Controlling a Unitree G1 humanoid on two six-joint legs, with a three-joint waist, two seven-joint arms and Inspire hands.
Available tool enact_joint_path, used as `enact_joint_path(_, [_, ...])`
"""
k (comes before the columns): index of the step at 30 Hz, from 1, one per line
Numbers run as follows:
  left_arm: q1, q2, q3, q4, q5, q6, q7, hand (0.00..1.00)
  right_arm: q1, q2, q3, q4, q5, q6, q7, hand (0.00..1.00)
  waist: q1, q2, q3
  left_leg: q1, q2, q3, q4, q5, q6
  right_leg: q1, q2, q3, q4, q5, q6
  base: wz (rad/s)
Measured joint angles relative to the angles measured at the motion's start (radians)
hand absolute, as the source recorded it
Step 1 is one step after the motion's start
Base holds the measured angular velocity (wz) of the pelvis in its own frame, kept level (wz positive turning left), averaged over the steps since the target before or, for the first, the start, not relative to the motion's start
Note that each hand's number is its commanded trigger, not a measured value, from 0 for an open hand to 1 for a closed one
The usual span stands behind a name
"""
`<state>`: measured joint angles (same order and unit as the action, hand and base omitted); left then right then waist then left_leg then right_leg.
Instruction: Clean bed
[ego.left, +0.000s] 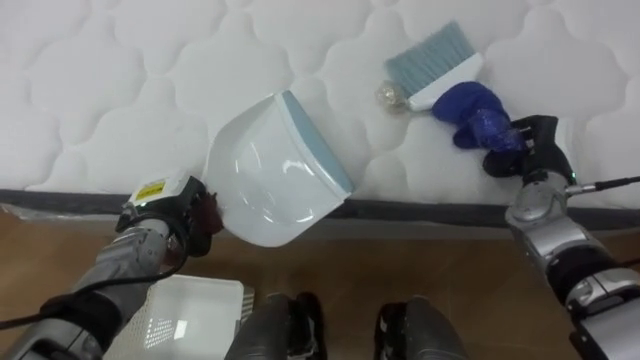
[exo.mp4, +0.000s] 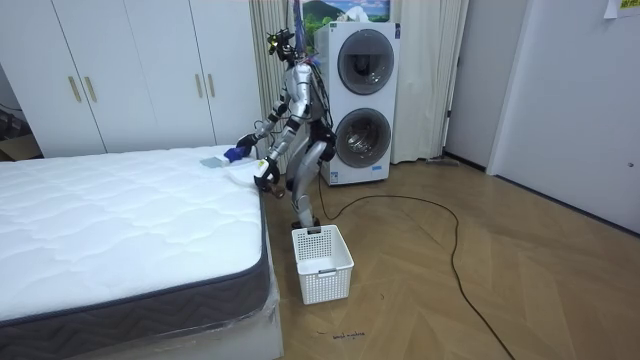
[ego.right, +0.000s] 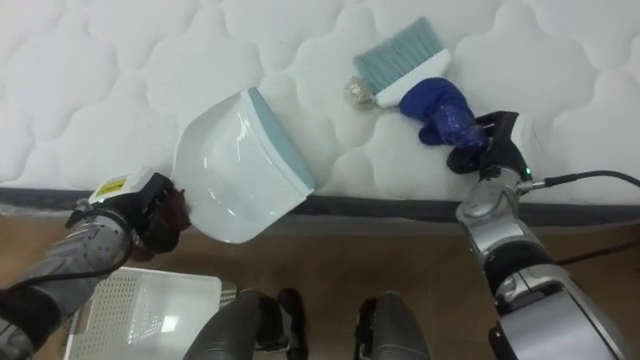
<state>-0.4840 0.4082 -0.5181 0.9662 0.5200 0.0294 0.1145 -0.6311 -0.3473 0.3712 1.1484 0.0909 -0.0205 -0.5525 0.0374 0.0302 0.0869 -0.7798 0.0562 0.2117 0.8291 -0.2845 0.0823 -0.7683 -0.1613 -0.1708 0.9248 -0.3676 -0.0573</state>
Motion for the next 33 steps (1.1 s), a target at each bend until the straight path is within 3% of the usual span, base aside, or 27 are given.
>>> enact_joint_path(20, [-0.009,0.0,0.002,-0.005,-0.002,-0.001,-0.01,1.0,-0.009,-0.026,-0.003,0.034,-0.123,0.0,-0.029,1.0,-0.003,-0.006,-0.0016,-0.01,-0.006,-0.003,0.001,0.003,0.005,-0.004,-0.01,-0.009,0.005,-0.001,0.002,0.01])
enact_joint_path(27, [-0.012,-0.005,0.002,-0.009,0.064,-0.006,0.024,1.0,-0.018,-0.047,-0.041,0.053,-0.394,0.002,-0.09,1.0,0.0,-0.021,0.0001,-0.01,-0.017,-0.008,0.002,0.005,0.009,-0.004,-0.019,-0.009,0.012,-0.005,0.006,0.02])
enact_joint_path(33, [-0.013,0.002,0.004,-0.018,0.139,-0.005,0.056,1.0,-0.07,-0.09,-0.037,0.052,-0.653,0.045,-0.111,1.0,-0.001,-0.038,0.003,-0.011,-0.017,-0.012,0.001,0.005,0.008,-0.003,-0.019,-0.014,0.01,-0.005,0.006,0.0])
